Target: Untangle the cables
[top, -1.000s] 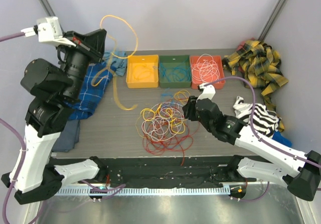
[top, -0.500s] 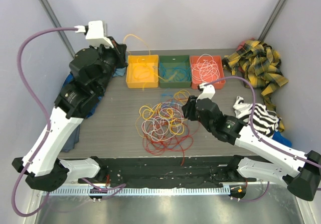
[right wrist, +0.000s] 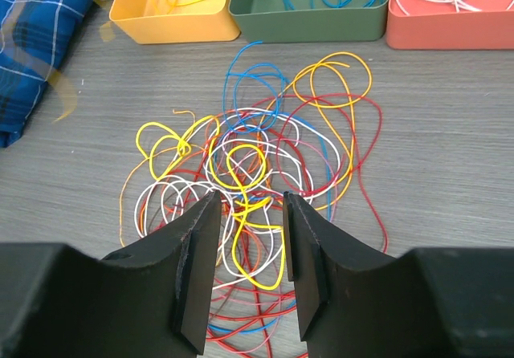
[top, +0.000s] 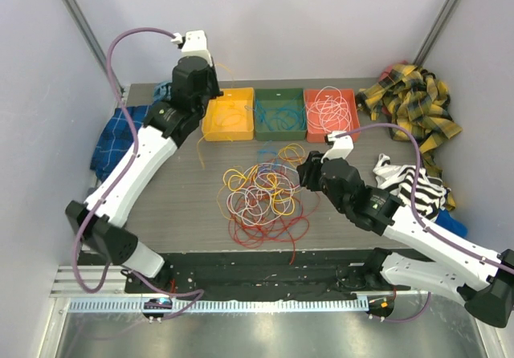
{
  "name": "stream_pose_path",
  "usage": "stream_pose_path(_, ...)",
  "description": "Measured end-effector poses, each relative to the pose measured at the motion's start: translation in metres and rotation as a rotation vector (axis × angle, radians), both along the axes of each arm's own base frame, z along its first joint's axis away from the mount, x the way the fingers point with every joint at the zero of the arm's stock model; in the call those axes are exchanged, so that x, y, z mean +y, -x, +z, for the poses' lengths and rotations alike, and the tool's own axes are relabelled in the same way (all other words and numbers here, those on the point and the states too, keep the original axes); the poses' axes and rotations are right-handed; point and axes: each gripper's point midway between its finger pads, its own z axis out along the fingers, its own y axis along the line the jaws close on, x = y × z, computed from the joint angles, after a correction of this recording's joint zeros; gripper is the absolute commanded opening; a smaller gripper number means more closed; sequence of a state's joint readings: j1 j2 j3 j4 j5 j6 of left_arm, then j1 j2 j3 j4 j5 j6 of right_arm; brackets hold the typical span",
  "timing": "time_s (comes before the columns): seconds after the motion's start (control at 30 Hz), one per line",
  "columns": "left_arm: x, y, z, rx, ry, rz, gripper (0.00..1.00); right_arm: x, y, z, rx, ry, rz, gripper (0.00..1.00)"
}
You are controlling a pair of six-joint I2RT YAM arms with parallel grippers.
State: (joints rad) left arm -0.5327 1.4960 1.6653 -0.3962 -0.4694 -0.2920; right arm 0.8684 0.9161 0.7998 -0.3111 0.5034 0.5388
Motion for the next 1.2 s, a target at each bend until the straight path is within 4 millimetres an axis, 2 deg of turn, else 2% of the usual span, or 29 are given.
stream_pose_path(0.17, -0.008, -0.042, -0.011, 0.019, 0.011, 0.008, 0.0, -0.004, -0.001, 0.0, -0.011, 0.026, -0.009, 0.45)
stream_pose_path(0.43, -0.004, -0.083, -0.011, 0.004, 0.031, 0.037, 0.0, -0.013, -0.004, 0.001, -0.034, 0.078, -0.028, 0.45)
stream_pose_path(0.73, 0.01, -0.114, -0.055, 0.066, 0.011, 0.086, 0.0, -0.02, -0.004, -0.007, -0.031, 0.121, -0.041, 0.45)
stream_pose_path(0.9, 0.018, -0.14, -0.083, 0.099, 0.017, 0.113, 0.0, -0.021, -0.004, -0.008, -0.029, 0.124, -0.042, 0.45)
stream_pose_path(1.03, 0.015, -0.162, -0.098, 0.11, 0.029, 0.112, 0.0, -0.022, -0.004, -0.01, -0.026, 0.128, -0.044, 0.45)
stream_pose_path(1.1, 0.014, -0.164, -0.098, 0.11, 0.041, 0.109, 0.0, -0.022, -0.003, -0.012, -0.022, 0.133, -0.044, 0.45)
stream_pose_path(1.2, 0.013, -0.166, -0.083, 0.081, 0.059, 0.105, 0.0, -0.024, -0.003, -0.014, -0.019, 0.138, -0.048, 0.45)
